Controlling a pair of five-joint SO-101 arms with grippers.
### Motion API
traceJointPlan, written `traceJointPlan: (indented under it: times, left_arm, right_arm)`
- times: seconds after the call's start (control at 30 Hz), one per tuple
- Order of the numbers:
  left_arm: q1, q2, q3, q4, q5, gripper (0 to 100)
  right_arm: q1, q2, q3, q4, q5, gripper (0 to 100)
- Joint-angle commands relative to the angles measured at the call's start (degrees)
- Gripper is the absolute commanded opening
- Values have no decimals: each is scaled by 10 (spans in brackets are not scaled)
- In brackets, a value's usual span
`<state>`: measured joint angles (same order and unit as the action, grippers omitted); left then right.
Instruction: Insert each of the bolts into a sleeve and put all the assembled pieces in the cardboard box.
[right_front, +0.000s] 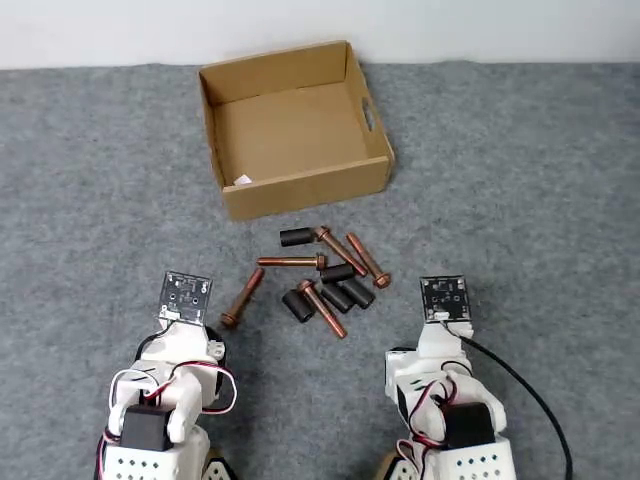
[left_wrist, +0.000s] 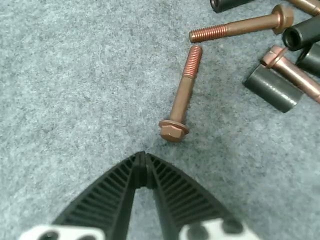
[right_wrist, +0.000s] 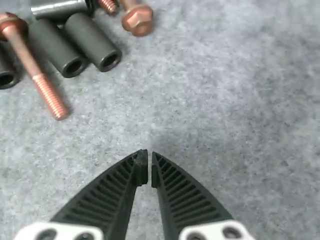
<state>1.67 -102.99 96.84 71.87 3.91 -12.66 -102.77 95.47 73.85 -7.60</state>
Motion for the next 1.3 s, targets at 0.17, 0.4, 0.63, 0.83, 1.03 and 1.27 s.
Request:
traceJointPlan:
  times: [0.17,0.4,0.63,0.83,1.03,1.27]
  left_arm:
    - [-1,-4,-3,-11,5,6]
    - [-1,-4,-3,-11,5,6]
    - [-1,-4,-3,-11,5,6]
    - [-1,-4,-3,-11,5,6]
    - [-1,-4,-3,-11,5,6]
    - [-1,-4,-3,-11,5,6]
  right_arm:
    - [29,-2,-65,-38,25,12]
    - [31,5,-182,-58,63,106]
    - [29,73,-280,-59,115,60]
    - [28,298,-414,-55,122,20]
    - [2,545,-501,-79,164,17]
    - [-8,778,-598,-86,282,17]
